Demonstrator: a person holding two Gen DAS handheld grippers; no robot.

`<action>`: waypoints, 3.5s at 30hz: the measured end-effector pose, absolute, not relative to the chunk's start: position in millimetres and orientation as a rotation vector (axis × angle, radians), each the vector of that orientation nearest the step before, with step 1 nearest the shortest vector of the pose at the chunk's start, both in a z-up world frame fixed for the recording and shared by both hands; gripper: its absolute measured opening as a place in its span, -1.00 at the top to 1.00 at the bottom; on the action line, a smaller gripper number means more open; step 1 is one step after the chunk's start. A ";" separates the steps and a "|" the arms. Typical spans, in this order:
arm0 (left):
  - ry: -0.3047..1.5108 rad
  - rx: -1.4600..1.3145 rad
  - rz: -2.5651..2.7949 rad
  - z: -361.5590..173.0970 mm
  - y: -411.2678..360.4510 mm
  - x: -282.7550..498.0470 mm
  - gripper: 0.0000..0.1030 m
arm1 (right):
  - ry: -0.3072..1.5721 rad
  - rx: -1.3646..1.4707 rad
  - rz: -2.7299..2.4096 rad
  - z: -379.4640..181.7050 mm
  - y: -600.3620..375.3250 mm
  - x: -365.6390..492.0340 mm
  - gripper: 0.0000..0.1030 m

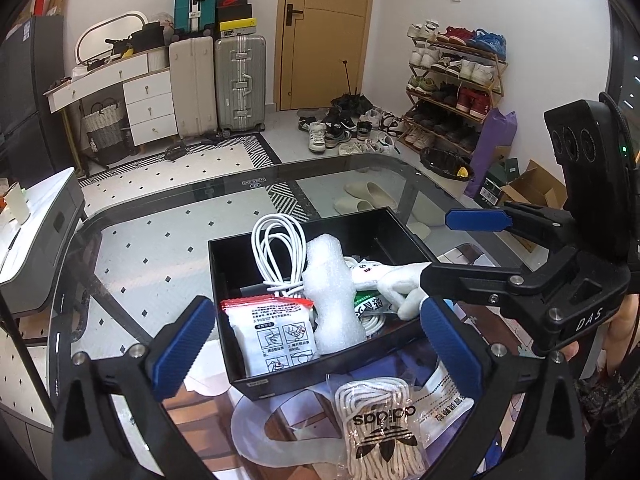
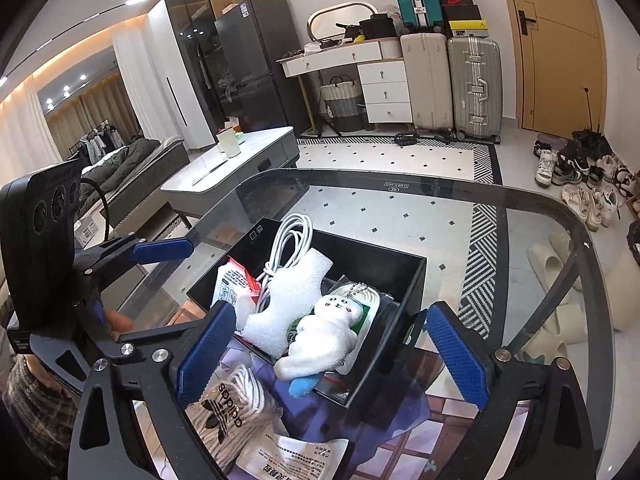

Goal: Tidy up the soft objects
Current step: 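Withdraw both open tools up out of the black box, then move left tool to the bagged adidas rope while right tool approaches the white printed packet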

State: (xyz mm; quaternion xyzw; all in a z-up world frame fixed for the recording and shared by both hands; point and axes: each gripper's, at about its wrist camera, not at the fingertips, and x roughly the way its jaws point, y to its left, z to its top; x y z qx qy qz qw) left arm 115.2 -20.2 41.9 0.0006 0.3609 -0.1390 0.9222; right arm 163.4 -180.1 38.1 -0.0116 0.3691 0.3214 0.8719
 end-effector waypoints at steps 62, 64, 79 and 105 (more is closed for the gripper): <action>0.838 0.050 -0.332 22.3 -35.3 78.2 -1.00 | 0.884 -0.117 0.789 13.7 -195.2 123.4 -0.98; 0.847 0.058 -0.338 20.4 -37.0 77.2 -1.00 | 0.900 -0.133 0.799 11.0 -194.6 121.4 -0.98; 0.924 0.096 -0.371 1.6 -48.5 78.4 -1.00 | 0.984 -0.261 0.857 -12.7 -184.1 105.8 -0.98; 1.037 0.150 -0.382 -36.7 -64.8 81.5 -1.00 | 1.036 -0.505 0.848 -56.6 -164.0 91.6 -0.98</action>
